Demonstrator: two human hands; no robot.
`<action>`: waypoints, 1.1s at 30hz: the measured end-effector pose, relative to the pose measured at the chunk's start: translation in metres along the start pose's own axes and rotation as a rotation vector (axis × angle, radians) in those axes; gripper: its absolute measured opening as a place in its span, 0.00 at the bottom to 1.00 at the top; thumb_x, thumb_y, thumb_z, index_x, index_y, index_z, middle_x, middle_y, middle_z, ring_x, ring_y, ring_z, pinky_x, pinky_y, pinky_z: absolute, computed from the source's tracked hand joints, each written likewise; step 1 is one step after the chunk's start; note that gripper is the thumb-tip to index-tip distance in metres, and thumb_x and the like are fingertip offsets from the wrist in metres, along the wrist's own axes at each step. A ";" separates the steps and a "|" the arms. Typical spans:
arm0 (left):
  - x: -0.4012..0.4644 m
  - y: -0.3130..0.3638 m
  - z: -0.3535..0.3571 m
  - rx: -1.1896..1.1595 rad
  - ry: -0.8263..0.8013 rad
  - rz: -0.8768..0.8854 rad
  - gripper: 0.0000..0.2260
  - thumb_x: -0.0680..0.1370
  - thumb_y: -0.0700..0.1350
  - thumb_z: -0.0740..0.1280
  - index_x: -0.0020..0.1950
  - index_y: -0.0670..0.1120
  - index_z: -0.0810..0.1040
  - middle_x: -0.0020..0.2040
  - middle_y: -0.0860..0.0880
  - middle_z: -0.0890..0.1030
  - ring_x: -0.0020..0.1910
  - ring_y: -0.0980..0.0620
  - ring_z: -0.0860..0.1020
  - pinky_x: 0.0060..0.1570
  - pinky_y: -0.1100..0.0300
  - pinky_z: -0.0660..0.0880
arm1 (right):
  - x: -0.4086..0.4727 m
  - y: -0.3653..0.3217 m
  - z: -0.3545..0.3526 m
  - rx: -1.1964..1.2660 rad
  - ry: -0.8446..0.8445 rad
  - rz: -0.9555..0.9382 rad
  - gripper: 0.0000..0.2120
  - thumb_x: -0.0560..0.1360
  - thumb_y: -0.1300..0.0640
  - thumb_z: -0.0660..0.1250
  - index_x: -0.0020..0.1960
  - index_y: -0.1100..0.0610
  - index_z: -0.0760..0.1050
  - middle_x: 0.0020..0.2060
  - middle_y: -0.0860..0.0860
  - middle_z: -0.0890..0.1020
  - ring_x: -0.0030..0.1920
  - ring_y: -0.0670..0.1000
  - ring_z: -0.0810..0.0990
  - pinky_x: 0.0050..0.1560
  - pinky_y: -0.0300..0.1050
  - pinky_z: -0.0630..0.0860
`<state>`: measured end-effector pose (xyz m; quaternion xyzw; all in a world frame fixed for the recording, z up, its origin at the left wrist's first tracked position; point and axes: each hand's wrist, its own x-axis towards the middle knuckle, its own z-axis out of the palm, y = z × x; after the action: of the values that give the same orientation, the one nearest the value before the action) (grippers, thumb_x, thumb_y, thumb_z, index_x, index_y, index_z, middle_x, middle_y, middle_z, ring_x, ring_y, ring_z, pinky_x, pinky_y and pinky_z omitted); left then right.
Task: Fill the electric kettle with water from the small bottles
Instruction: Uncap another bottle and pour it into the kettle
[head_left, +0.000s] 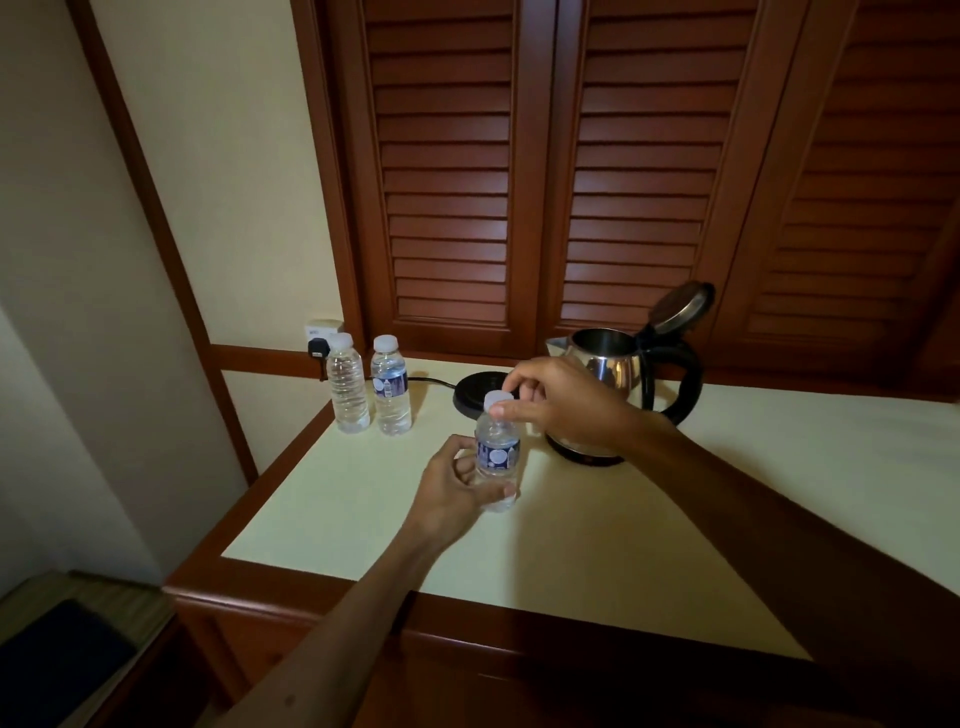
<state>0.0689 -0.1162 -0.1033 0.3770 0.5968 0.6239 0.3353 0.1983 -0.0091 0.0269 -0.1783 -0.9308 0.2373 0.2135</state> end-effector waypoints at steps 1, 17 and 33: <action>0.001 -0.001 0.005 0.009 -0.013 0.003 0.23 0.66 0.32 0.79 0.57 0.41 0.74 0.50 0.44 0.86 0.51 0.41 0.84 0.54 0.45 0.80 | -0.002 0.002 -0.003 -0.031 0.000 0.006 0.15 0.70 0.45 0.72 0.49 0.55 0.79 0.34 0.47 0.79 0.34 0.45 0.76 0.38 0.46 0.74; 0.006 0.001 0.027 -0.004 -0.086 0.016 0.21 0.65 0.26 0.77 0.55 0.37 0.79 0.48 0.39 0.86 0.45 0.44 0.84 0.47 0.53 0.81 | -0.013 0.025 -0.020 -0.250 -0.186 -0.229 0.11 0.76 0.63 0.63 0.57 0.55 0.77 0.53 0.50 0.76 0.52 0.44 0.71 0.50 0.38 0.68; 0.005 0.000 0.027 -0.009 -0.100 0.010 0.21 0.65 0.28 0.77 0.56 0.38 0.78 0.48 0.41 0.86 0.46 0.46 0.84 0.50 0.52 0.80 | -0.017 0.021 -0.019 -0.141 -0.094 -0.109 0.08 0.76 0.57 0.65 0.54 0.54 0.78 0.51 0.50 0.76 0.51 0.47 0.74 0.51 0.44 0.72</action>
<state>0.0898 -0.0983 -0.1026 0.4091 0.5747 0.6085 0.3634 0.2269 0.0074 0.0257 -0.1307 -0.9625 0.1674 0.1689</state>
